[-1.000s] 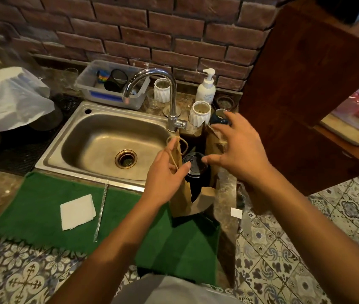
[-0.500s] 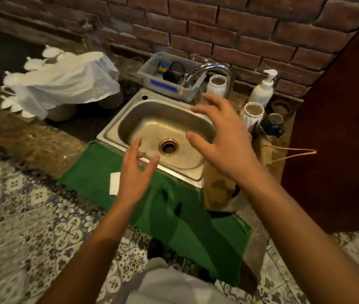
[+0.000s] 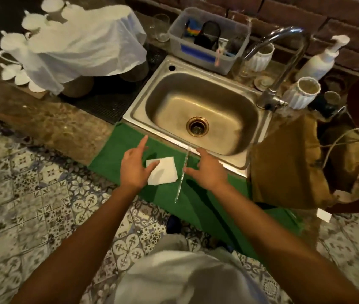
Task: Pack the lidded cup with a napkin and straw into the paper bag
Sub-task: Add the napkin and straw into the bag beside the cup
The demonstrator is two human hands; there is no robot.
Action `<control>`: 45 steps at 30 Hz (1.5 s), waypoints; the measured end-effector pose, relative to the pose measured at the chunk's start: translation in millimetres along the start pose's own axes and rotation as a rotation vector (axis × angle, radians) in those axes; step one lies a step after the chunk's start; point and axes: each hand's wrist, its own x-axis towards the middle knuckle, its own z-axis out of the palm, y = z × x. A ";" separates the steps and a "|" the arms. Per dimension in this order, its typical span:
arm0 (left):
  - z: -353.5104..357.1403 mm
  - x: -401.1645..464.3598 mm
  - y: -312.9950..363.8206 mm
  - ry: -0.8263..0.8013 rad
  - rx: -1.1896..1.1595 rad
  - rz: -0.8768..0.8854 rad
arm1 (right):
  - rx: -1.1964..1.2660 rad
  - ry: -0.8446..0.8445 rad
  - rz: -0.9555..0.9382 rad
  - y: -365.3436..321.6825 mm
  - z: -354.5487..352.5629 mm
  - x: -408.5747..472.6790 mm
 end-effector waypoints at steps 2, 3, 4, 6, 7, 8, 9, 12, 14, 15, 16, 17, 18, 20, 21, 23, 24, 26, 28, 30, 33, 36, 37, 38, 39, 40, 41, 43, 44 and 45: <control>10.0 6.9 -9.1 -0.047 0.044 0.003 | 0.033 0.035 0.080 5.8 20.1 7.2; 15.3 9.4 -12.8 -0.060 0.066 0.015 | 0.043 0.043 0.118 8.5 29.1 10.2; 20.4 11.0 -15.9 -0.071 0.094 0.034 | 0.047 0.048 0.149 9.8 36.5 12.0; 28.0 12.7 -20.3 -0.089 0.150 0.085 | 0.028 0.062 0.199 10.4 46.6 14.5; 31.6 13.0 -23.0 -0.091 0.167 0.103 | 0.012 0.068 0.220 9.2 49.3 15.1; 34.3 13.1 -26.1 -0.092 0.181 0.108 | -0.007 0.071 0.233 7.7 51.8 15.7; 36.2 13.2 -29.0 -0.092 0.195 0.105 | -0.031 0.069 0.238 6.4 54.9 16.4; 38.0 14.5 -33.2 -0.101 0.245 0.087 | -0.111 0.047 0.232 1.1 61.7 17.6; 37.2 16.6 -31.8 -0.118 0.254 0.048 | -0.152 0.042 0.224 -2.3 65.7 18.4; 36.5 17.8 -31.7 -0.133 0.253 0.023 | -0.165 0.042 0.219 -3.5 68.1 18.9; 35.4 18.2 -30.9 -0.147 0.247 0.004 | -0.175 0.044 0.217 -4.4 70.1 19.0; 34.9 18.7 -29.7 -0.160 0.239 -0.009 | -0.186 0.044 0.220 -5.3 72.0 19.4; 33.8 19.1 -27.8 -0.175 0.236 -0.023 | -0.197 0.040 0.229 -6.0 73.3 20.2; 32.1 18.6 -24.6 -0.210 0.231 -0.057 | -0.199 0.025 0.264 -6.7 73.9 21.3; 31.5 17.8 -23.7 -0.212 0.219 -0.066 | -0.185 0.016 0.281 -7.1 73.3 21.7; 28.4 15.4 -21.0 -0.194 0.161 -0.064 | -0.146 -0.001 0.307 -7.8 70.9 21.7; 25.2 14.1 -17.9 -0.183 0.116 -0.056 | -0.121 0.002 0.316 -7.4 69.0 21.4; 17.1 12.2 -10.1 -0.169 0.014 -0.046 | -0.058 0.011 0.332 -7.0 63.3 19.5; 8.8 11.7 1.9 -0.158 -0.089 -0.038 | 0.011 0.023 0.329 -6.0 54.1 14.9; 0.5 13.2 19.4 -0.139 -0.190 -0.036 | 0.079 0.061 0.300 -4.2 40.5 9.2; -14.0 11.6 57.1 -0.116 -0.317 -0.001 | 0.231 0.189 0.219 2.0 9.8 -7.9; -28.6 11.6 88.9 -0.101 -0.432 0.064 | 0.402 0.221 0.098 1.4 -25.3 -28.0; -32.4 10.0 103.3 -0.105 -0.482 0.093 | 0.458 0.230 0.055 2.9 -41.3 -37.2; -36.2 8.8 118.9 -0.115 -0.524 0.124 | 0.505 0.239 0.009 3.7 -58.3 -46.8; -39.8 6.9 135.6 -0.126 -0.551 0.159 | 0.541 0.251 -0.029 5.5 -74.7 -56.7; -41.4 5.2 154.2 -0.136 -0.571 0.200 | 0.573 0.271 -0.067 8.1 -93.0 -67.6; -44.7 4.5 168.5 -0.143 -0.591 0.233 | 0.612 0.281 -0.106 7.4 -107.8 -77.1; -49.0 -0.1 201.1 -0.161 -0.630 0.294 | 0.701 0.299 -0.184 10.5 -139.0 -97.5; -50.3 -4.4 219.5 -0.166 -0.640 0.330 | 0.738 0.306 -0.228 15.1 -155.5 -107.7; -51.5 -8.7 237.9 -0.170 -0.649 0.366 | 0.774 0.307 -0.269 20.7 -171.8 -117.1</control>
